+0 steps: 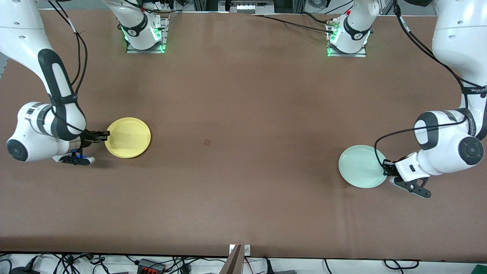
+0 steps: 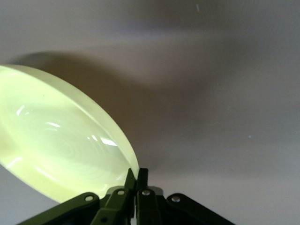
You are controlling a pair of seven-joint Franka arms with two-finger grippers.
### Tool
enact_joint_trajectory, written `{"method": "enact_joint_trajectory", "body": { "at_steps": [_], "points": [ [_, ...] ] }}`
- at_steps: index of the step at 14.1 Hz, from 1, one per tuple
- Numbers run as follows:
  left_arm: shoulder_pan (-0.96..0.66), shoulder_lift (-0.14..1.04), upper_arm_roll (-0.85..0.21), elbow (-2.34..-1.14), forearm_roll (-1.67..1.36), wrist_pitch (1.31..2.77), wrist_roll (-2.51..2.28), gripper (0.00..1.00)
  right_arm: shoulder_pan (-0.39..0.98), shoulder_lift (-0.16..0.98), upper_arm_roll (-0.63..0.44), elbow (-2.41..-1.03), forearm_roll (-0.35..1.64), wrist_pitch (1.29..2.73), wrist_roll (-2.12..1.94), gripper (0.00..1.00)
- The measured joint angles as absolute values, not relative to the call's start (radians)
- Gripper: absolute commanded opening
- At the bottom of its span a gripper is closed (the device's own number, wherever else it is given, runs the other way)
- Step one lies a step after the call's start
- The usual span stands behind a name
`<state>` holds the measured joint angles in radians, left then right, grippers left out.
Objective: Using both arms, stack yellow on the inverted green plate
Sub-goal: 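Grip the yellow plate rim with the right gripper while the left gripper grips the green, then flip the green plate upside down with the left gripper toward the table center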
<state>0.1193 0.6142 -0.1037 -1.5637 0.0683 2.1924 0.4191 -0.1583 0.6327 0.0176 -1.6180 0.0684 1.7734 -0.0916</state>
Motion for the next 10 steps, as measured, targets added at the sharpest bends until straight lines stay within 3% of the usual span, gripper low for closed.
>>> {"method": "enact_joint_trajectory", "body": {
  "at_steps": [3, 10],
  "points": [
    [0.024, 0.571, -0.104, -1.555, 0.237, 2.187, 0.29, 0.01, -0.135, 0.628, 0.021, -1.529, 0.068, 1.708, -0.092, 0.0],
    [-0.216, 0.562, -0.107, -1.468, 0.577, 1.956, -0.11, 0.01, -0.104, 0.621, 0.023, -1.519, 0.068, 1.698, -0.092, 0.0]
  ]
}}
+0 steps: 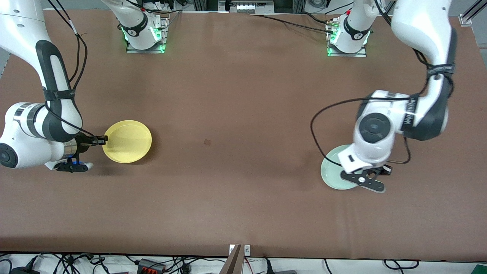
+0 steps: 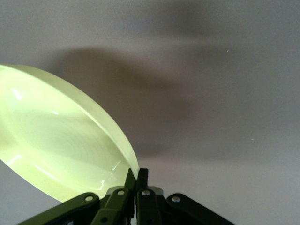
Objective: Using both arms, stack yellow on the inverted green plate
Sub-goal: 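Flip the green plate upside down with the left gripper toward the table center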
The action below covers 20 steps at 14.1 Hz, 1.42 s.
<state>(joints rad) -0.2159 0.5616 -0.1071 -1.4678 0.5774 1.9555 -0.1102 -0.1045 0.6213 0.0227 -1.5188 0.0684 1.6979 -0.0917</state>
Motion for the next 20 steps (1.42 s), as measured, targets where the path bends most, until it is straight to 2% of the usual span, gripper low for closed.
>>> {"method": "enact_joint_trajectory", "body": {
  "at_steps": [8, 16, 17, 18, 19, 20],
  "points": [
    [-0.568, 0.596, -0.106, -1.467, 0.918, 1.675, -0.542, 0.01, -0.104, 0.621, 0.022, -1.519, 0.068, 1.683, -0.092, 0.0],
    [-0.766, 0.749, -0.101, -1.466, 1.041, 1.564, -0.951, 0.02, -0.095, 0.612, 0.024, -1.506, 0.072, 1.682, -0.091, 0.0],
    [-0.777, 0.753, -0.099, -1.465, 1.045, 1.55, -0.984, 0.12, -0.091, 0.608, 0.026, -1.504, 0.083, 1.682, -0.091, 0.0],
    [-0.783, 0.754, -0.099, -1.465, 1.045, 1.544, -1.011, 0.32, -0.085, 0.604, 0.029, -1.502, 0.098, 1.682, -0.091, 0.0],
    [-0.786, 0.757, -0.099, -1.465, 1.045, 1.544, -1.035, 0.62, -0.08, 0.601, 0.034, -1.502, 0.113, 1.682, -0.091, 0.0],
    [-0.79, 0.763, -0.1, -1.465, 1.045, 1.546, -1.053, 1.0, -0.071, 0.598, 0.038, -1.502, 0.13, 1.682, -0.091, 0.0]
  ]
}}
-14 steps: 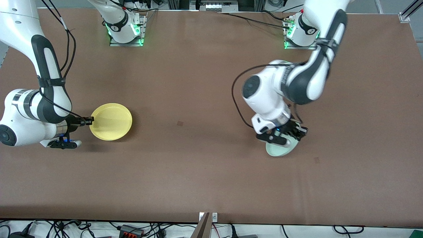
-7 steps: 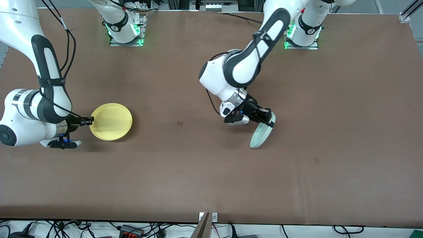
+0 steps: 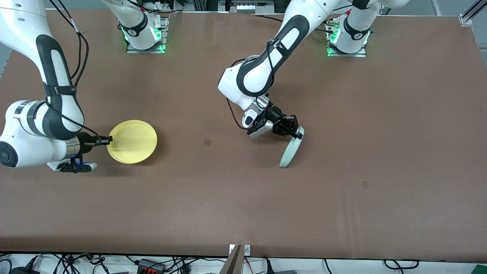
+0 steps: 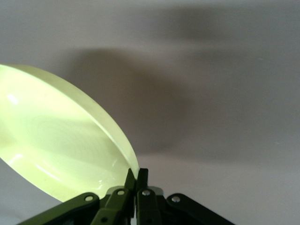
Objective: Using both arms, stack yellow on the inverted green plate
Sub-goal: 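Flip the green plate upside down with the left gripper toward the table center, then set the inverted green plate down while the right gripper carries the yellow plate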
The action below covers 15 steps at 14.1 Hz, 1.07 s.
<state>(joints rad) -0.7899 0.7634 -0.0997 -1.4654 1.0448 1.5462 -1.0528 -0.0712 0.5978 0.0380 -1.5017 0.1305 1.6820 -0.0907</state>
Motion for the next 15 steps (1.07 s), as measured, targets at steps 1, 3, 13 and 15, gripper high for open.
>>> {"method": "enact_joint_trajectory", "body": {
  "at_steps": [1, 3, 13, 15],
  "points": [
    [-0.795, 0.77, -0.1, -1.465, 1.043, 1.547, -1.064, 1.0, -0.06, 0.595, 0.04, -1.5, 0.147, 1.682, -0.09, 0.0],
    [-0.802, 0.776, -0.1, -1.462, 1.013, 1.568, -1.089, 1.0, -0.038, 0.593, 0.04, -1.493, 0.163, 1.682, -0.09, 0.0],
    [-0.645, 0.791, -0.092, -1.367, 0.432, 2.147, -1.102, 1.0, 0.003, 0.592, 0.041, -1.456, 0.166, 1.682, -0.09, 0.0],
    [-0.613, 0.794, -0.093, -1.366, 0.335, 2.24, -1.102, 1.0, 0.014, 0.592, 0.041, -1.433, 0.166, 1.682, -0.092, 0.0]
  ]
}}
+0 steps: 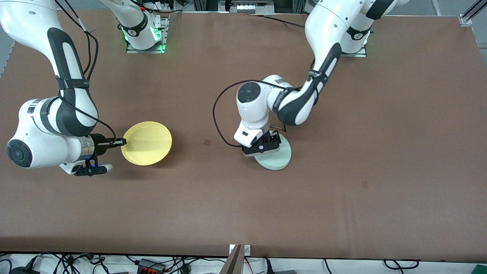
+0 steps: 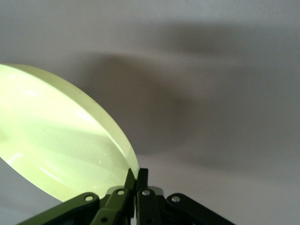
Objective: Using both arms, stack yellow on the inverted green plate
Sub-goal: 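Set the inverted green plate down while the right gripper carries the yellow plate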
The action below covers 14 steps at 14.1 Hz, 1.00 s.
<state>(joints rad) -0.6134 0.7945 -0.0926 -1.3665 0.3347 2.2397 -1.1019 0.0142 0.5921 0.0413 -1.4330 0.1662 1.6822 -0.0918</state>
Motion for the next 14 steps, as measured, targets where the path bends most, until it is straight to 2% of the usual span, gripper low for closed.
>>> {"method": "enact_joint_trajectory", "body": {
  "at_steps": [3, 7, 10, 14],
  "points": [
    [-0.605, 0.794, -0.093, -1.366, 0.299, 2.285, -1.104, 1.0, 0.059, 0.591, 0.043, -1.387, 0.166, 1.681, -0.092, 0.0],
    [-0.559, 0.773, -0.09, -1.366, 0.299, 2.253, -1.033, 1.0, 0.155, 0.594, 0.047, -1.385, 0.169, 1.681, -0.085, 0.0],
    [-0.468, 0.694, -0.091, -1.367, 0.299, 2.037, -0.793, 1.0, 0.244, 0.599, 0.048, -1.385, 0.195, 1.684, -0.029, 0.0],
    [-0.389, 0.583, -0.093, -1.373, 0.298, 1.786, -0.505, 1.0, 0.327, 0.653, 0.048, -1.363, 0.376, 1.736, 0.114, 0.0]
  ]
}}
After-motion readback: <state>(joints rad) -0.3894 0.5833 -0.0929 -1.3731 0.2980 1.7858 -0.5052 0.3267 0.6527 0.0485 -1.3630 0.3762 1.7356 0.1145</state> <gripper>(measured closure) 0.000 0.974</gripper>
